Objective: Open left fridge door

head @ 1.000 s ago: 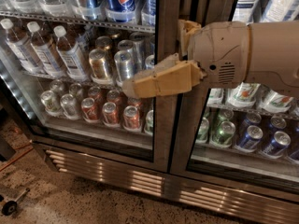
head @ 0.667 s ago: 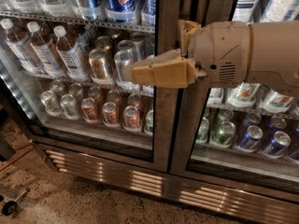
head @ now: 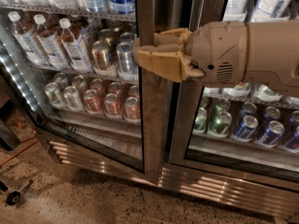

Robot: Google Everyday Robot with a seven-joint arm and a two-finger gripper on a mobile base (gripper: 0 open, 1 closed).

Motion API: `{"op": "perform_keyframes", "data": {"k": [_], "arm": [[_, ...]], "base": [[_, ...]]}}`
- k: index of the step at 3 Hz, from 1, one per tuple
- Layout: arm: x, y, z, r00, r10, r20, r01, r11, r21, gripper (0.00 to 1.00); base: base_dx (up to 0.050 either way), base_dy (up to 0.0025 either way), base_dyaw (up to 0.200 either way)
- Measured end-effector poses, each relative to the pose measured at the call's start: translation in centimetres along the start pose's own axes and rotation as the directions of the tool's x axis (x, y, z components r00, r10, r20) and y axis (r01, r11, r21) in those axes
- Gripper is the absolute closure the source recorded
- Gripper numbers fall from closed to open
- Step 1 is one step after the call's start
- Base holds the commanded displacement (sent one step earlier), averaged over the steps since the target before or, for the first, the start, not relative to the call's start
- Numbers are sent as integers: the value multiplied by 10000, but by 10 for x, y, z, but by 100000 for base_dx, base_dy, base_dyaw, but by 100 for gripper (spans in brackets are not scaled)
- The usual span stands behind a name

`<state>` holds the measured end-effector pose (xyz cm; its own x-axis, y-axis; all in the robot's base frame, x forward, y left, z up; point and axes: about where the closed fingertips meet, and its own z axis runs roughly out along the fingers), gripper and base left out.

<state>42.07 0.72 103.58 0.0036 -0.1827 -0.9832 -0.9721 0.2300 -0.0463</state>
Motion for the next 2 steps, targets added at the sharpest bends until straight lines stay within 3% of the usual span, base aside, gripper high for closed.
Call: {"op": "perform_keyframes", "data": {"k": [2], "arm": [[0,0,0,10000,-1,0,1,10000,0,100]], "base": [[-4997,-6,34]]}}
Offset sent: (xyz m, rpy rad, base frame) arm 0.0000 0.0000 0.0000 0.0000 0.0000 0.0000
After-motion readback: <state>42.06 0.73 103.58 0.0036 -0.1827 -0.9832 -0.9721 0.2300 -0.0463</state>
